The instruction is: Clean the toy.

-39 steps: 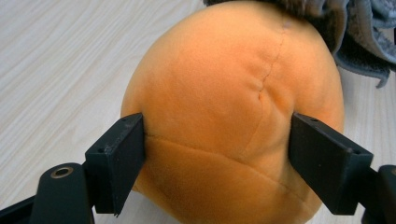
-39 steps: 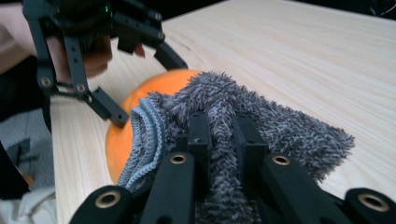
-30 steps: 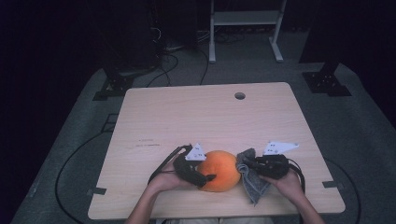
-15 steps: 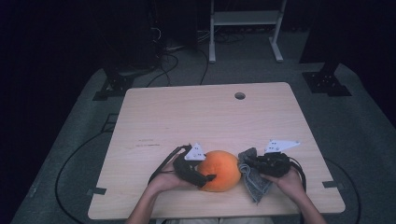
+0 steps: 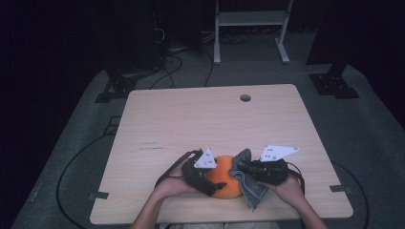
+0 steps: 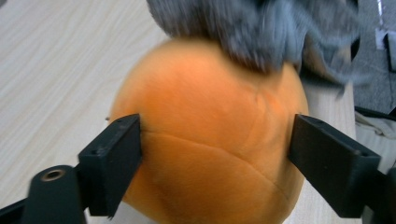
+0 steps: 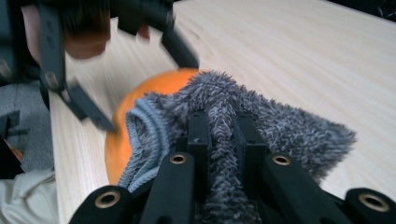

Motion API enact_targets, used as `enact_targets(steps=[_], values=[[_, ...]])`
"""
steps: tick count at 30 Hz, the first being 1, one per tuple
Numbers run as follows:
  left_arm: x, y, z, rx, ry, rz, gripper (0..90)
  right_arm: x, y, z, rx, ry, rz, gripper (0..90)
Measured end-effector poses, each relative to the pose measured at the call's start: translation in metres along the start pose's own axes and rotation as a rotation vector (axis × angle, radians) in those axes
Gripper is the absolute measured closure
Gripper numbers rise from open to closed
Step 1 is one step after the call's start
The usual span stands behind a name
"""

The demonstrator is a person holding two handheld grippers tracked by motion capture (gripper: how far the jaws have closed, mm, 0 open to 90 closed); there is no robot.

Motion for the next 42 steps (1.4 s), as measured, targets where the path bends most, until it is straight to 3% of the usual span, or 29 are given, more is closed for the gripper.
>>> enact_targets(steps=[2, 4, 8, 12, 14, 17, 18, 20, 21, 23, 26, 29, 31, 34, 38, 42], values=[[-0.004, -0.002, 0.002, -0.012, 0.020, -0.018, 7.5, -0.002, 0.001, 0.002, -0.009, 0.006, -0.014, 79.0], [-0.005, -0.009, 0.004, -0.035, 0.056, 0.003, 2.6, -0.004, 0.002, 0.004, -0.013, 0.015, -0.016, 79.0], [-0.001, -0.019, 0.005, -0.057, 0.065, -0.001, 5.7, -0.005, 0.003, 0.007, -0.016, 0.035, -0.006, 79.0], [0.004, -0.013, -0.003, -0.009, -0.007, -0.084, 28.9, -0.001, 0.008, 0.003, -0.005, 0.028, 0.018, 79.1], [0.007, -0.011, -0.010, 0.035, -0.046, -0.133, 32.6, 0.000, 0.014, -0.001, 0.024, 0.032, 0.045, 79.1], [0.013, -0.016, -0.020, 0.048, -0.142, -0.238, 33.4, -0.006, 0.024, -0.011, 0.112, 0.072, 0.086, 79.2], [0.015, -0.020, -0.022, 0.051, -0.158, -0.242, 32.5, -0.009, 0.025, -0.015, 0.136, 0.081, 0.086, 79.2], [0.019, -0.027, -0.023, 0.035, -0.176, -0.213, 28.0, -0.011, 0.022, -0.018, 0.128, 0.088, 0.085, 79.1], [0.018, -0.027, -0.022, 0.036, -0.167, -0.206, 24.1, -0.010, 0.018, -0.017, 0.111, 0.089, 0.087, 79.1], [0.014, -0.024, -0.020, 0.047, -0.105, -0.161, 16.4, -0.004, 0.010, -0.010, 0.075, 0.065, 0.067, 79.1], [0.005, -0.014, -0.015, 0.070, -0.033, -0.153, 9.8, -0.001, 0.008, -0.003, 0.065, 0.050, 0.053, 79.1], [-0.003, -0.011, -0.009, 0.047, 0.041, -0.126, 5.0, -0.002, 0.011, -0.001, 0.063, 0.054, 0.043, 79.1], [-0.004, -0.016, -0.006, 0.039, 0.089, -0.090, 4.5, -0.003, 0.011, 0.001, 0.065, 0.058, 0.035, 79.1], [-0.003, -0.023, -0.003, 0.035, 0.120, -0.030, 9.6, -0.006, 0.009, 0.001, 0.058, 0.076, 0.037, 79.1], [0.002, -0.021, -0.005, 0.080, 0.038, -0.093, 29.2, -0.009, 0.012, -0.004, 0.064, 0.103, 0.063, 79.3], [0.009, -0.016, -0.017, 0.102, -0.083, -0.204, 34.4, -0.015, 0.019, -0.014, 0.111, 0.128, 0.073, 79.3]])
Point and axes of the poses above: each handheld gripper's, and its own axes: y roughly backward along the jaws, z roughly out of its underside, x roughly to its right, the point moved 3 cm from there along -y, roughly forward along the jaws, and after that the axes turned 14 degrees about -y, right-handed, at the moved point
